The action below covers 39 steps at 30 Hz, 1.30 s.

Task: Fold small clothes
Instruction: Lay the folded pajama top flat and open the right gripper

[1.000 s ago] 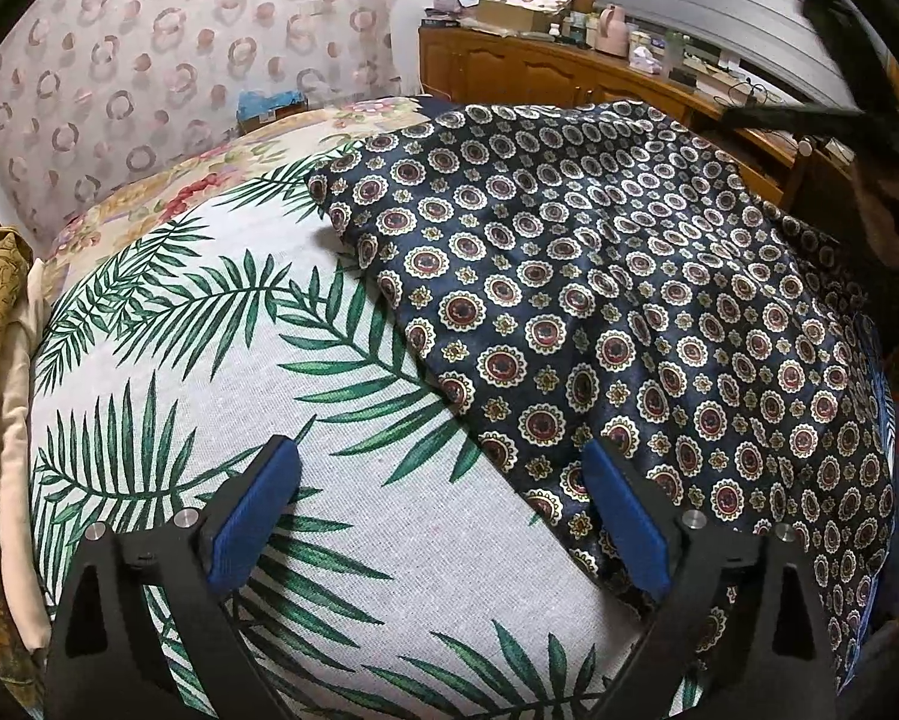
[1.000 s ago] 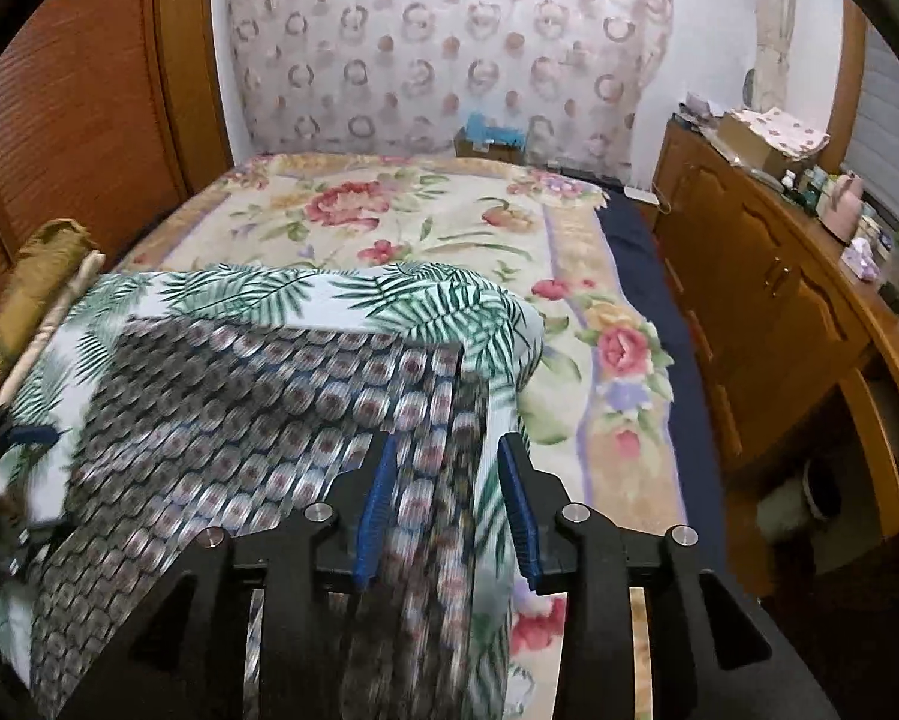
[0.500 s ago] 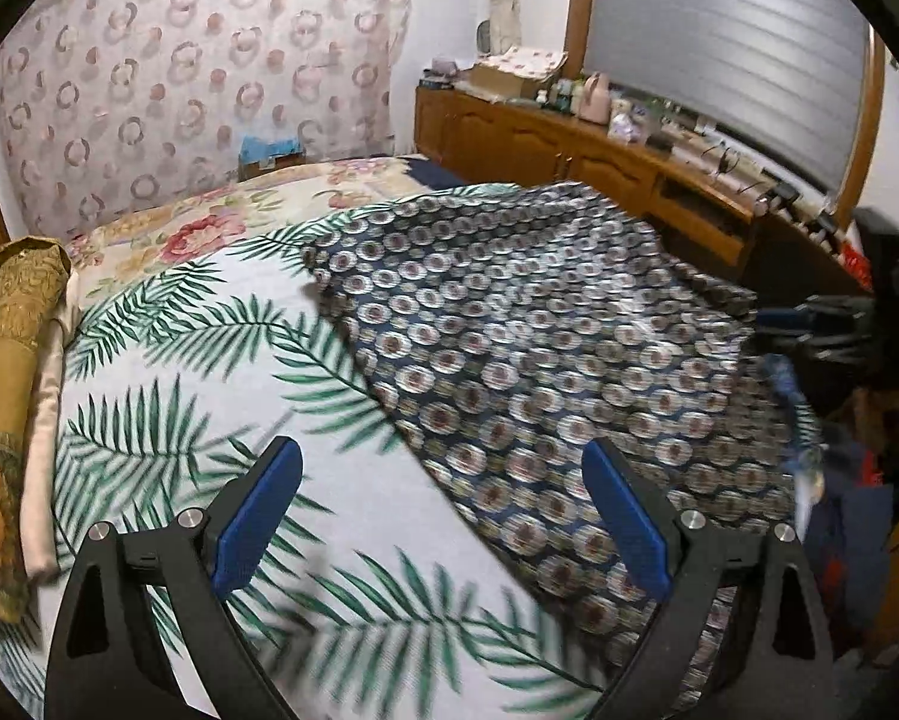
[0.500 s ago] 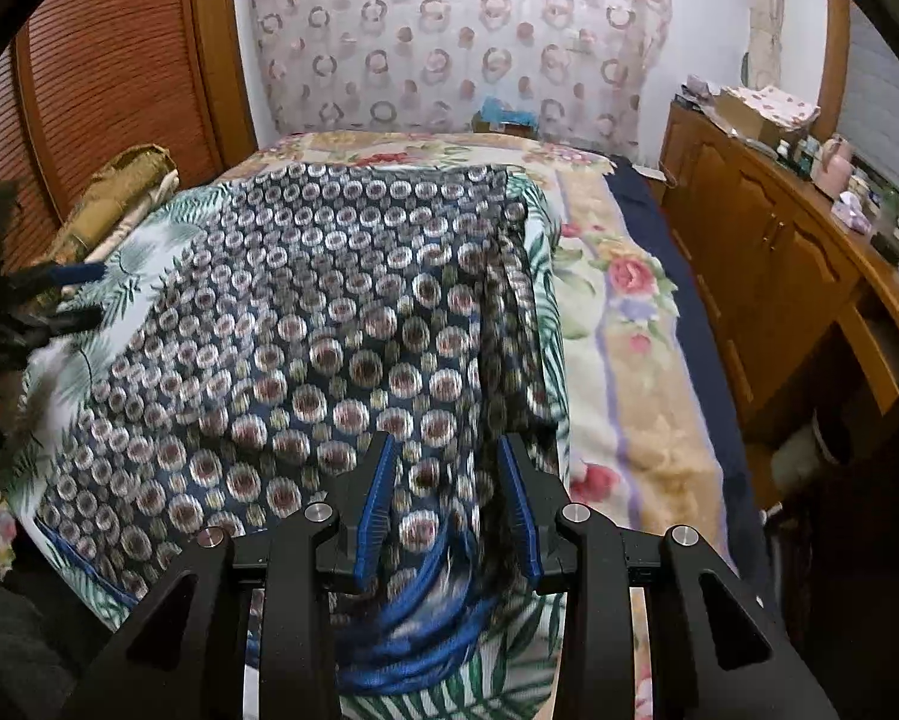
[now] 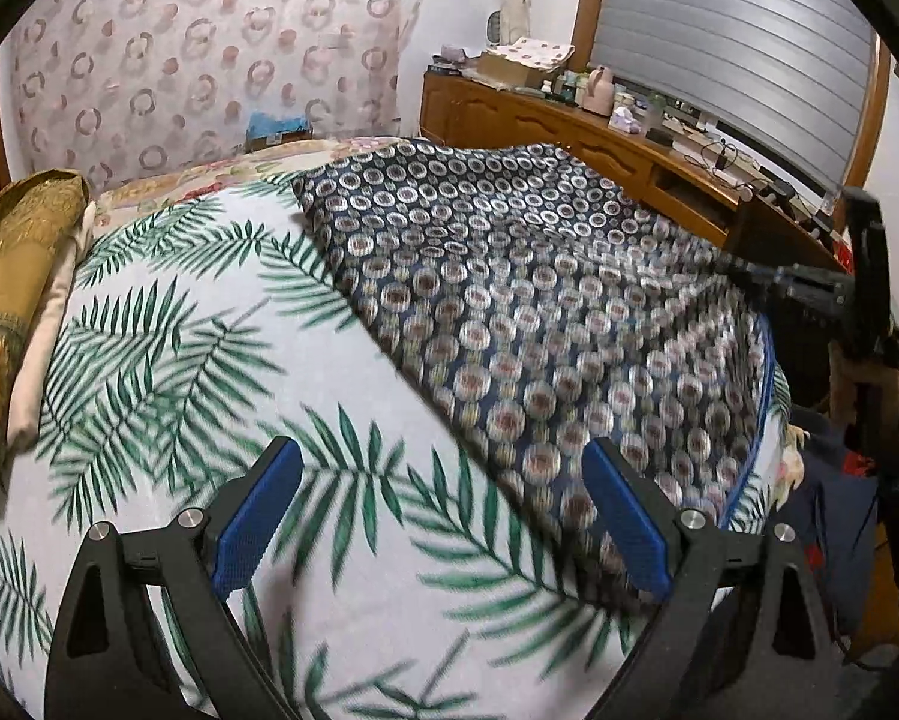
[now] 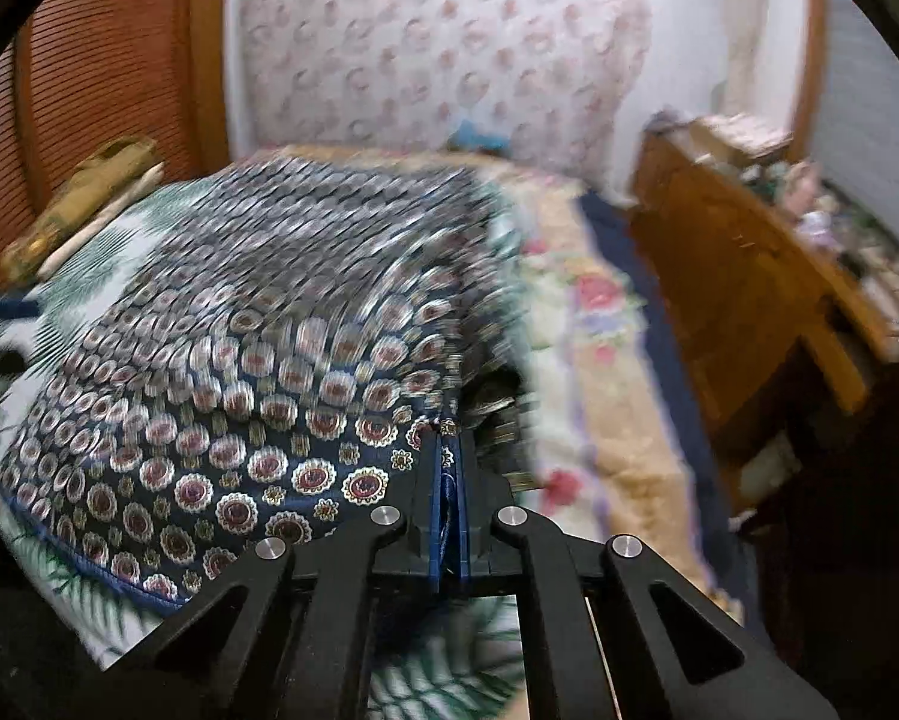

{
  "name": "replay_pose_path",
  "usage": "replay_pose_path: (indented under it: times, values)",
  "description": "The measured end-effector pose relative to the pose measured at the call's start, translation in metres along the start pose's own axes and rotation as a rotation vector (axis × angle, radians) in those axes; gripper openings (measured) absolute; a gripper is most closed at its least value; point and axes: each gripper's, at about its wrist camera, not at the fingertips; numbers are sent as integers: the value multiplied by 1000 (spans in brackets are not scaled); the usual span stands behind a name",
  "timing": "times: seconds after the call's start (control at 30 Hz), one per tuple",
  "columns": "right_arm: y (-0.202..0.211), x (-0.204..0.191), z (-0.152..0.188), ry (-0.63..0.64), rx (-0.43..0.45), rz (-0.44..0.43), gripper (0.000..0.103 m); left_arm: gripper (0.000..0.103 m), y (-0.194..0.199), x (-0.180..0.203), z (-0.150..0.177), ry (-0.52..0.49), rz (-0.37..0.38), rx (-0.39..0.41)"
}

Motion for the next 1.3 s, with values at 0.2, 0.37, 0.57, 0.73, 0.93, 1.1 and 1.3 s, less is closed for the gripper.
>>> replay_pose_path:
  times: [0.2, 0.37, 0.57, 0.73, 0.93, 1.1, 1.3]
  values:
    - [6, 21, 13, -109, 3, -41, 3, 91, -6, 9, 11, -2, 33, -32]
    - [4, 19, 14, -115, -7, -51, 3, 68, -8, 19, 16, -10, 82, -51]
    - [3, 8, 11, -101, -18, -36, 24, 50, -10, 28, 21, 14, 140, -74]
    - [11, 6, 13, -81, -17, -47, 44, 47, -11, 39, 25, 2, 152, -82]
    - [30, 3, 9, -83, 15, -63, 52, 46, -10, 44, 28, 5, 184, -92]
    - [46, -9, 5, -57, 56, -111, 60, 21, -8, 50, 33, -27, 171, -105]
    - [53, -32, 8, 6, 52, -237, 60, 6, 8, 51, 24, -18, 218, -35]
Point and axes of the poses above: each gripper's, at about its wrist camera, not at the fingertips, and y roughly against the way its jaws point, x to its right, z to its underside, and after that the axes turned 8 degrees about z, right-handed
